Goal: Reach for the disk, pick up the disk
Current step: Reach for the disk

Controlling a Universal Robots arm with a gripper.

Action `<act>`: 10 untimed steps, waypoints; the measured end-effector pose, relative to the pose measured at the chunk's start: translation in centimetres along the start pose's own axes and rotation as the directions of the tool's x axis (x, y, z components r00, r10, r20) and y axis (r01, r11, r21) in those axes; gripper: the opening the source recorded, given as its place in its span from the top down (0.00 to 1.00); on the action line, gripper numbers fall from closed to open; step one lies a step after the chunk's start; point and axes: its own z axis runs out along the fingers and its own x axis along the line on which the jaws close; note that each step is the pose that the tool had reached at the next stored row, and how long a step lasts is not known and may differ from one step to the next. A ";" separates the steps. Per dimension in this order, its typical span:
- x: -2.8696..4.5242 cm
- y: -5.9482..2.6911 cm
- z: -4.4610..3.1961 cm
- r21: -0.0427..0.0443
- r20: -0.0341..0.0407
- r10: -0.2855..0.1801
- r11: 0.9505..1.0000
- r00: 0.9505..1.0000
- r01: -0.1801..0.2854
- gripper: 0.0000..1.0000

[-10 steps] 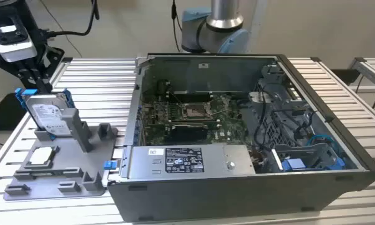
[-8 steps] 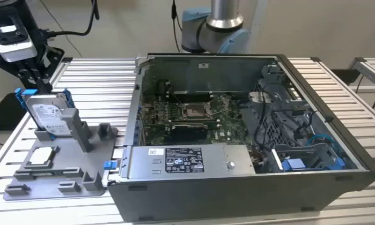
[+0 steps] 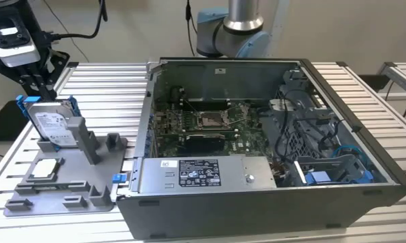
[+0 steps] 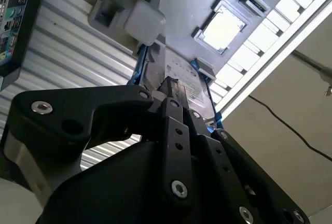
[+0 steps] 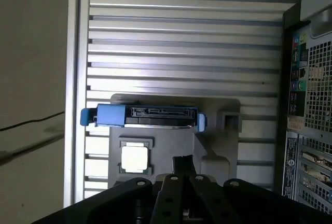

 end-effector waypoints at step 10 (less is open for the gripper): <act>1.06 1.26 0.09 0.000 0.000 0.000 1.000 1.000 0.000 1.00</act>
